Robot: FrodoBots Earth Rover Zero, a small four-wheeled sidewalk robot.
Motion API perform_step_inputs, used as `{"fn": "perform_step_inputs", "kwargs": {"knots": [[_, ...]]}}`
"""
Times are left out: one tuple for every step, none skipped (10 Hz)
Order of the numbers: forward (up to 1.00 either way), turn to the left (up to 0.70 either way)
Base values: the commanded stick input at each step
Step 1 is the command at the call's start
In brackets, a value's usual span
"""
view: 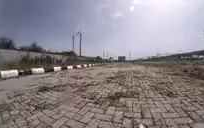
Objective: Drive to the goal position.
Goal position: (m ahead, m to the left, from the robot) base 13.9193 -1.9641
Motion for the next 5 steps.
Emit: {"fn": "perform_step_inputs", "kwargs": {"knots": [[1.0, 0.0], [1.0, 0.0], [1.0, 0.0], [1.0, 0.0], [1.0, 0.0]]}}
